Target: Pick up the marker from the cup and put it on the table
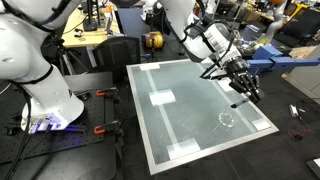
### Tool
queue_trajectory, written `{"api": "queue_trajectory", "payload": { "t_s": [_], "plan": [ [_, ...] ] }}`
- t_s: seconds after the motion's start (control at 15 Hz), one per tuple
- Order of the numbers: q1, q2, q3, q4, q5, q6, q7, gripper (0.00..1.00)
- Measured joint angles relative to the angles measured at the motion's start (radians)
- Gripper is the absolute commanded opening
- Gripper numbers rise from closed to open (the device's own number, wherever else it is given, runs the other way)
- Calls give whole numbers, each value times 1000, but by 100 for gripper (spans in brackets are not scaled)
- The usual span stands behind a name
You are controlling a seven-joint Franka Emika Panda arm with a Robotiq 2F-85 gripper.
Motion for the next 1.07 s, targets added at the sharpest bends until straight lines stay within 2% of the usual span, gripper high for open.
{"api": "queue_trajectory", "payload": {
  "t_s": [0.33, 0.47, 0.8, 1.07],
  "plan": [
    [12, -160, 23, -177, -108, 3, 0, 4],
    [7, -239, 46, -264, -162, 37, 0, 4],
    [-37, -430, 110, -467, -296, 255, -2, 4],
    [-81, -533, 144, -574, -346, 461, -68, 4]
  ]
}}
